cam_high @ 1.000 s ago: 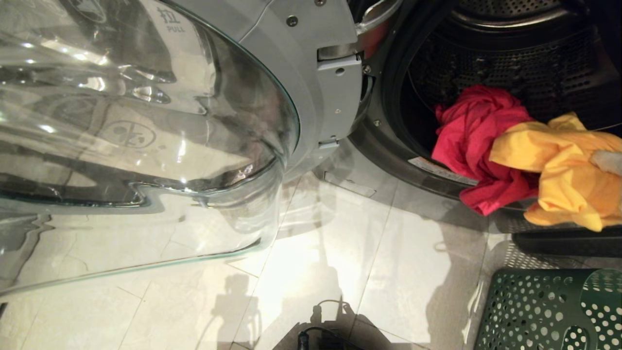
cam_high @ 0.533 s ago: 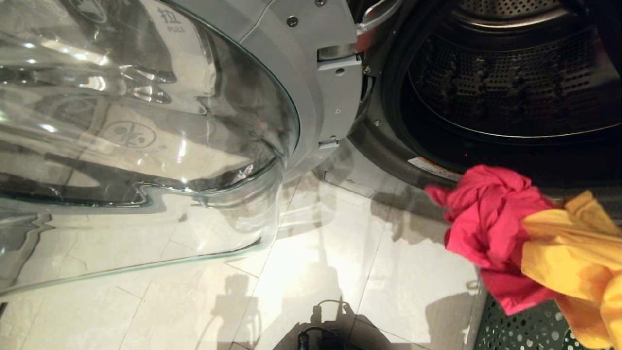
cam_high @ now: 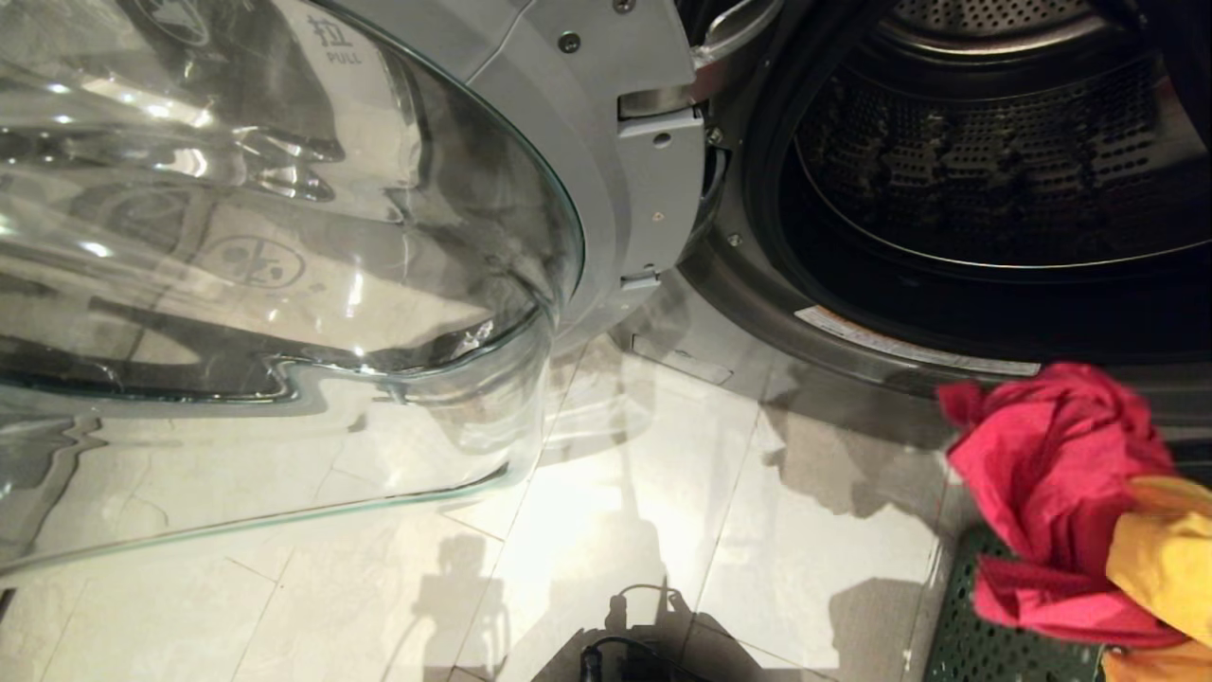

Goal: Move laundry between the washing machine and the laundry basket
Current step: Pick a cloth and place it into the basket

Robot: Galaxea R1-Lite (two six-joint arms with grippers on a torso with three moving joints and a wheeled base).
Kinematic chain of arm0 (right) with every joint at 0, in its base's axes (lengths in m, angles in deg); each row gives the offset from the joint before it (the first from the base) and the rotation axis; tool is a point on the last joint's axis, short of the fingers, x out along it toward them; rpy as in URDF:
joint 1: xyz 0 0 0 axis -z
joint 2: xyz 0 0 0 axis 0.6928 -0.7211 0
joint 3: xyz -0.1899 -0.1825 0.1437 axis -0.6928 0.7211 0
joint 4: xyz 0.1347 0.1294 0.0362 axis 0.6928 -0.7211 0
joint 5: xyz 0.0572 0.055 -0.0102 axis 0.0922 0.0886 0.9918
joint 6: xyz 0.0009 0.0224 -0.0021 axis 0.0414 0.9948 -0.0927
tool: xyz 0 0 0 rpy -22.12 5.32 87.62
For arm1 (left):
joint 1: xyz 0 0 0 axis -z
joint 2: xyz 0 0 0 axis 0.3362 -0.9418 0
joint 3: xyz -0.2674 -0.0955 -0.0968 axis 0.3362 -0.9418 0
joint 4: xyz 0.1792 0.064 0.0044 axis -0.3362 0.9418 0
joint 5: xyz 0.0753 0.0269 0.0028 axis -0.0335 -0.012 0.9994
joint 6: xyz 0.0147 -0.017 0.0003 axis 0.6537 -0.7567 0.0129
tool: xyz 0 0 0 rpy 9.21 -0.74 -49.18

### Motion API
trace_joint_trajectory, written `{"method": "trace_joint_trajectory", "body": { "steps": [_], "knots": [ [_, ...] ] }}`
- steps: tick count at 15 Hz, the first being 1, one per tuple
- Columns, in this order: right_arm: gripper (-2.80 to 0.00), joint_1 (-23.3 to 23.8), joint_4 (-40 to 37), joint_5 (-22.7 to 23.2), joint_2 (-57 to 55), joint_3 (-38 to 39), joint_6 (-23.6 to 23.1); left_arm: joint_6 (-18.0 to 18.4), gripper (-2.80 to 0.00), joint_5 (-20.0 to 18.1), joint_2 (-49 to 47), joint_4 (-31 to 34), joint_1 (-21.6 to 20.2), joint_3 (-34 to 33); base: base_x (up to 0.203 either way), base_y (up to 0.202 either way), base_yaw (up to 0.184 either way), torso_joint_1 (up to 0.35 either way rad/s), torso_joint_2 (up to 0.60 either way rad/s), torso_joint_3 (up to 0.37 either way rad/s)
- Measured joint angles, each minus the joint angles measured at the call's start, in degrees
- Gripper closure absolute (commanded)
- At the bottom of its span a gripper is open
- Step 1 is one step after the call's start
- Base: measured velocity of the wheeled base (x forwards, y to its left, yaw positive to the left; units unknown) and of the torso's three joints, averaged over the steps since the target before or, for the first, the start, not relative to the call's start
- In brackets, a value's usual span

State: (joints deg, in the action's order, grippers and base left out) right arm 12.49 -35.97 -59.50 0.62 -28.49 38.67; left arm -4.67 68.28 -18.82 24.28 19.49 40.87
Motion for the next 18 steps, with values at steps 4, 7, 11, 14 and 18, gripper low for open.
{"method": "trace_joint_trajectory", "body": {
  "steps": [4,7,11,14,18],
  "knots": [
    [0.0,0.1,-6.8,-5.3,0.3,-3.2,0.0,0.0,0.0,0.0,0.0,0.0,0.0,0.0,0.0,0.0,0.0,0.0,0.0,0.0],
    [0.0,0.0,-7.0,-7.3,0.3,-5.4,-0.1,0.0,0.0,0.0,0.0,0.0,0.0,0.0,0.0,0.0,0.0,0.0,0.0,0.0],
    [0.0,0.0,-6.9,-7.5,0.1,-7.3,-0.3,0.0,0.0,0.0,0.0,0.0,0.0,0.0,0.001,0.003,-0.02,0.001,0.0,0.001],
    [0.0,0.0,-6.8,-7.5,0.0,-7.8,-0.3,0.0,0.0,0.0,0.0,0.0,0.0,0.0,0.002,0.006,-0.163,0.002,0.0,0.005],
    [0.0,0.1,-6.9,-7.6,-0.1,-8.1,-0.2,0.0,0.0,0.0,0.0,0.0,0.0,0.0,0.0,0.007,-0.174,0.004,0.0,0.003]
  ]
}}
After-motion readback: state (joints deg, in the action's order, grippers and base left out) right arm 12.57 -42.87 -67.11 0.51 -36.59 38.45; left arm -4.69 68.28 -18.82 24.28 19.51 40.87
